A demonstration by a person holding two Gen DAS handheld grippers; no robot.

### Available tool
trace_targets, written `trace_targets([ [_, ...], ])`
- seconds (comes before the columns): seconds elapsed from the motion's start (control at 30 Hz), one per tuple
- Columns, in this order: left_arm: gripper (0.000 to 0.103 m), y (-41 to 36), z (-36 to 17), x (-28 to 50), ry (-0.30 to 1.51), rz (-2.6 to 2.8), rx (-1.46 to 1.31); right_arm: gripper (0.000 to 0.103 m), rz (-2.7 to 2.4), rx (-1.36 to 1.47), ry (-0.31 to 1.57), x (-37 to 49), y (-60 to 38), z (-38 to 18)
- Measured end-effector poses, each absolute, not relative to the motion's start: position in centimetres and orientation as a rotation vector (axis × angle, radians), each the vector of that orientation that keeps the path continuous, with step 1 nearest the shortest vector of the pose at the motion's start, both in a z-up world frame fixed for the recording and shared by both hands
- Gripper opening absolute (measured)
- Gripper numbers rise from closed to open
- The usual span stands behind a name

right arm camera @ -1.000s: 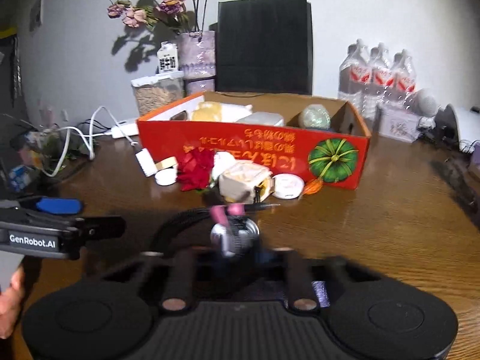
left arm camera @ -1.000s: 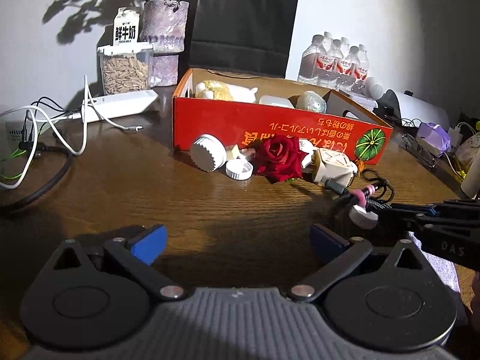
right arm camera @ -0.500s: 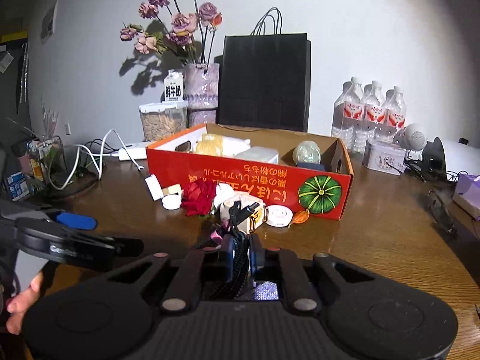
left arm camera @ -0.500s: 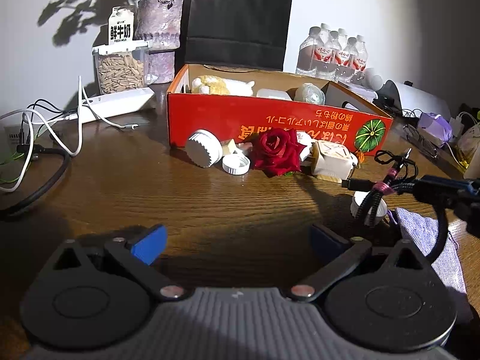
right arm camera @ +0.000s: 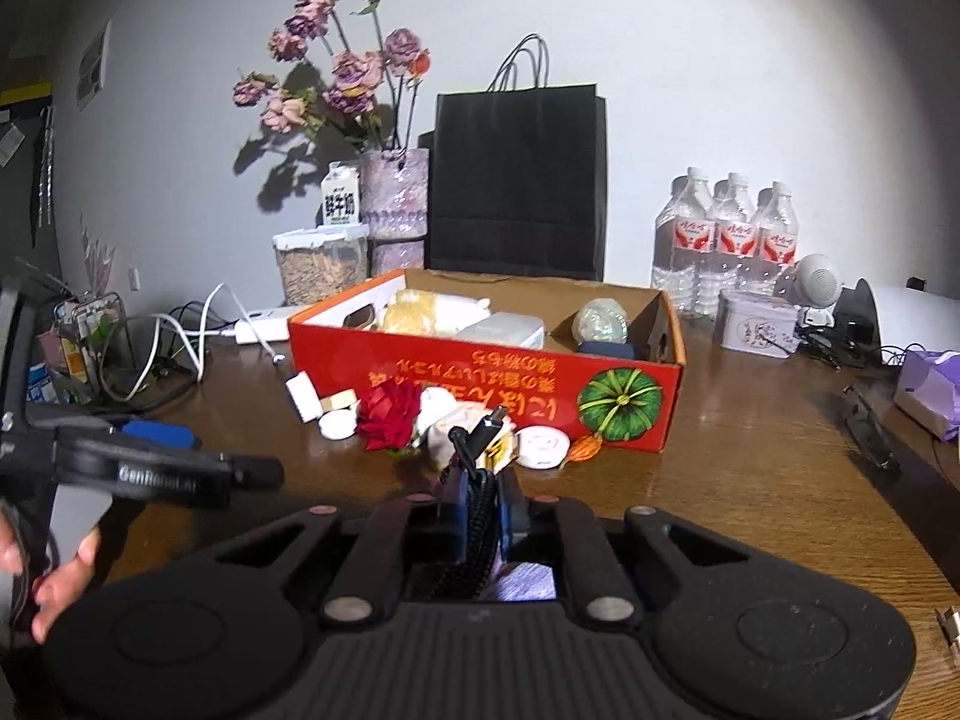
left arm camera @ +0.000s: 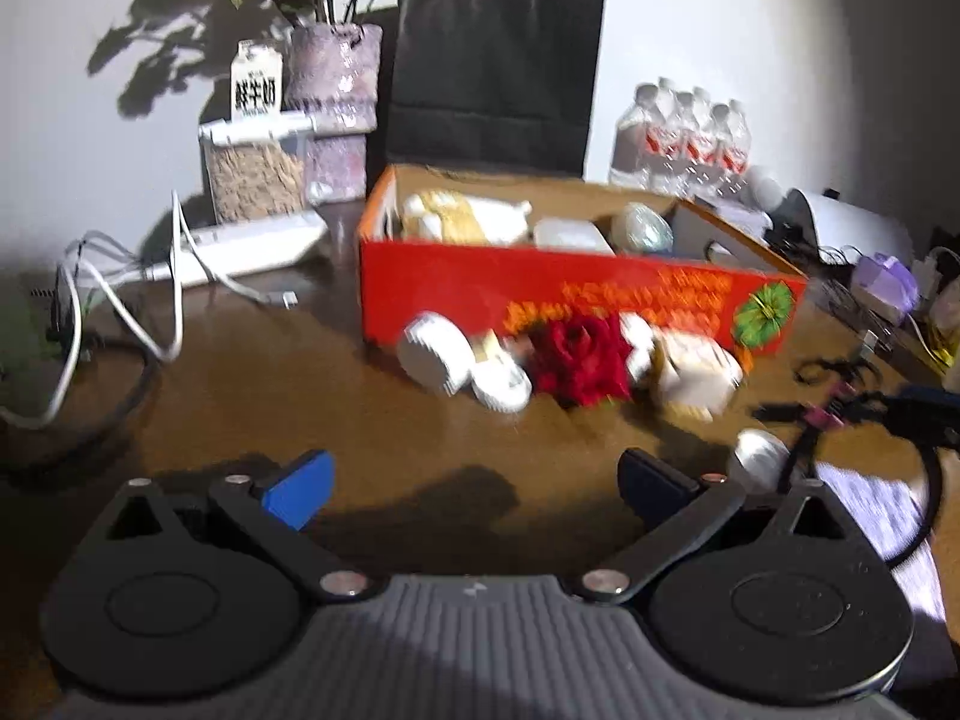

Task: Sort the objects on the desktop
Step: 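Grasp the black cable with pink plug with the right tool while the left tool grasps a clear plastic piece, then carry the cable and clear plastic piece toward the cardboard box with both tools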

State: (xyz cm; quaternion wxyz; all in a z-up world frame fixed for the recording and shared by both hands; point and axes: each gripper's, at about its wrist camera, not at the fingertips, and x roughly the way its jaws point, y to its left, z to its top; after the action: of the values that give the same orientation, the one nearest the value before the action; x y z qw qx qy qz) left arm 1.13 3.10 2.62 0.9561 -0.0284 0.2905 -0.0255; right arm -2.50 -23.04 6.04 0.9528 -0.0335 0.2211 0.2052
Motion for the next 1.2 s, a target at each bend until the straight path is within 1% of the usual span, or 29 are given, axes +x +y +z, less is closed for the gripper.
trace_targets([
  [0.13, 0.101, 4.2, 3.3, 4.2, 0.555, -0.038, -0.069, 0.009, 0.411, -0.048, 0.453, -1.6, -23.6, 6.2],
  [0.2, 0.094, 4.6, 3.5, 5.7, 0.549, -0.055, -0.064, 0.009, 0.407, -0.046, 0.459, -1.0, -23.5, 6.1],
  [0.23, 0.093, 4.7, 3.4, 6.6, 0.551, -0.061, -0.057, 0.009, 0.408, -0.047, 0.461, -0.8, -23.5, 6.1],
  [0.27, 0.089, 4.9, 3.2, 7.3, 0.559, -0.065, -0.054, 0.009, 0.409, -0.05, 0.465, -0.6, -23.4, 6.0],
  [0.33, 0.068, 5.3, 3.0, 8.6, 0.598, -0.064, -0.079, 0.009, 0.408, -0.053, 0.471, -0.3, -23.3, 5.9],
  [0.37, 0.042, 5.6, 2.8, 9.0, 0.611, -0.077, -0.099, 0.009, 0.409, -0.052, 0.474, -0.2, -23.3, 5.8],
  [0.4, 0.038, 5.8, 2.6, 9.1, 0.624, -0.09, -0.115, 0.009, 0.413, -0.05, 0.475, -0.1, -23.3, 5.8],
  [0.6, 0.037, 6.7, 2.9, 6.8, 0.606, -0.065, -0.163, 0.008, 0.445, -0.038, 0.478, -0.3, -23.2, 5.8],
  [0.77, 0.037, 7.3, 5.3, 2.6, 0.544, -0.084, -0.209, 0.008, 0.529, 0.103, 0.488, -0.8, -24.6, 6.9],
  [0.8, 0.037, 7.0, 5.8, 1.9, 0.534, -0.093, -0.198, 0.008, 0.549, 0.129, 0.48, -1.0, -24.8, 7.3],
  [0.83, 0.037, 6.7, 6.1, 1.2, 0.526, -0.101, -0.184, 0.004, 0.57, 0.149, 0.47, -1.2, -25.0, 7.6],
  [0.87, 0.037, 6.4, 6.4, 0.7, 0.521, -0.11, -0.171, 0.004, 0.585, 0.153, 0.462, -1.5, -25.0, 8.0],
  [0.97, 0.037, 5.2, 6.5, -0.7, 0.52, -0.146, -0.141, 0.004, 0.56, 0.074, 0.43, -2.7, -23.8, 8.6],
  [1.07, 0.037, 4.4, 5.5, -1.6, 0.55, -0.175, -0.146, 0.004, 0.529, 0.015, 0.473, -2.8, -22.9, 7.6],
  [1.13, 0.037, 3.9, 4.7, -2.4, 0.569, -0.191, -0.151, 0.004, 0.482, -0.045, 0.463, -3.5, -22.6, 7.0],
  [1.2, 0.037, 3.6, 4.2, -3.1, 0.576, -0.208, -0.154, 0.004, 0.474, -0.044, 0.481, -3.7, -22.8, 6.6],
])
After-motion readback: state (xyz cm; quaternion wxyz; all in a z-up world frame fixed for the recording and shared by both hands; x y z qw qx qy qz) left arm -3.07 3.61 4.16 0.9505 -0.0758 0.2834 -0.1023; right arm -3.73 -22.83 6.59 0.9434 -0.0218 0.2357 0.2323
